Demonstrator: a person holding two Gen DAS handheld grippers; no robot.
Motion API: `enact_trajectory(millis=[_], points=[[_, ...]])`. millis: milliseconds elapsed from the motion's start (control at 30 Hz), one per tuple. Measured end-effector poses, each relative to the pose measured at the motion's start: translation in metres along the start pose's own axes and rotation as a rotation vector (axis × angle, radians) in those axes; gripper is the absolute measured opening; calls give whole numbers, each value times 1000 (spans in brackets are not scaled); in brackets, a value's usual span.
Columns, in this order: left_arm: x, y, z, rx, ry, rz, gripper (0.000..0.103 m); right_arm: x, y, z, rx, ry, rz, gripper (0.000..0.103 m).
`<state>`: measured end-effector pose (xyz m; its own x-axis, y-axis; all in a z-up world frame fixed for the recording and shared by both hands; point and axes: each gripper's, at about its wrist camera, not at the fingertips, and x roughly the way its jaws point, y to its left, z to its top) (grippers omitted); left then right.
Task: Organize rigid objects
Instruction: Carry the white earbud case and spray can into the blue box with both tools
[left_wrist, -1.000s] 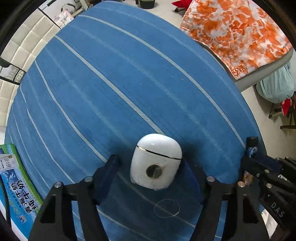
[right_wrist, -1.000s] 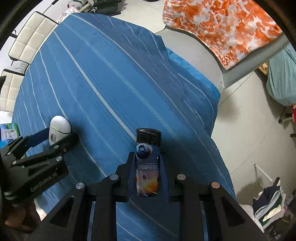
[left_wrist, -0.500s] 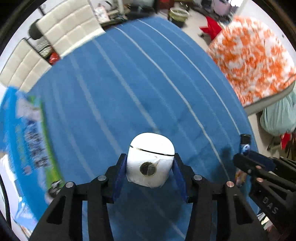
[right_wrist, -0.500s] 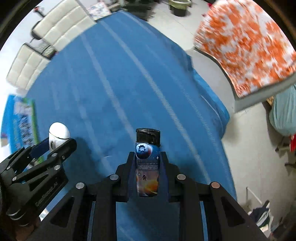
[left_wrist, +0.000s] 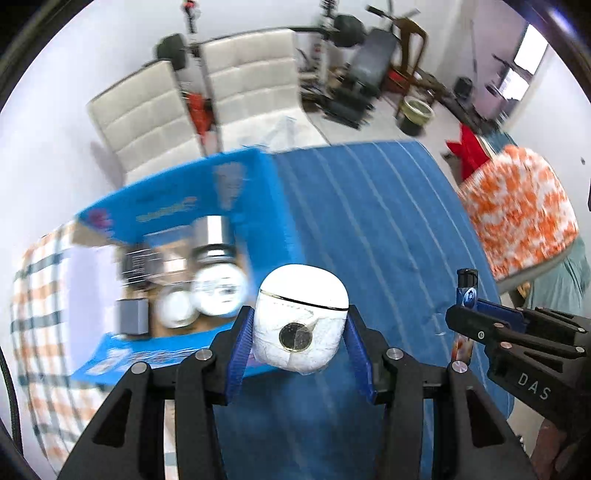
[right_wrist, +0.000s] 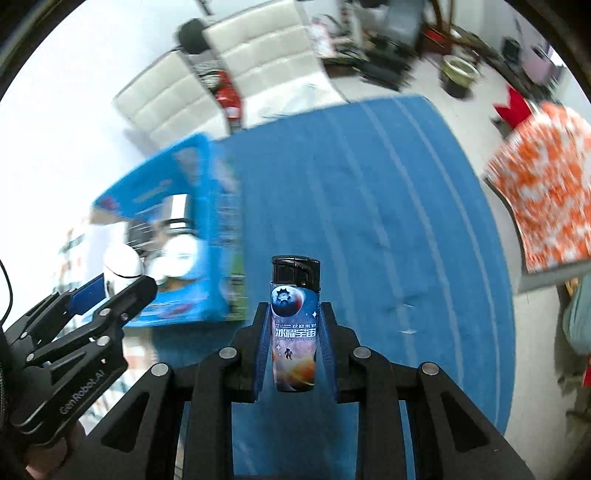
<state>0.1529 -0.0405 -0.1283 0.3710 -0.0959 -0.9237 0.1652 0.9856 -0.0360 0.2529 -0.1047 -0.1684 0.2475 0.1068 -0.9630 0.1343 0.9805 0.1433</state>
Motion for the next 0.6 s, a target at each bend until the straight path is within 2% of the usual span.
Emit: enact_trajectory(millis=[167, 333, 600], points=[[-38, 57, -14, -66, -53, 64, 45, -14, 77, -1, -112, -26, 36, 27], [-64, 97, -21, -113, -95, 96, 45, -28, 139, -8, -188, -54, 62, 27], [-79, 135, -29, -160, -120, 91, 45, -34, 185, -6, -234, -71, 74, 27]])
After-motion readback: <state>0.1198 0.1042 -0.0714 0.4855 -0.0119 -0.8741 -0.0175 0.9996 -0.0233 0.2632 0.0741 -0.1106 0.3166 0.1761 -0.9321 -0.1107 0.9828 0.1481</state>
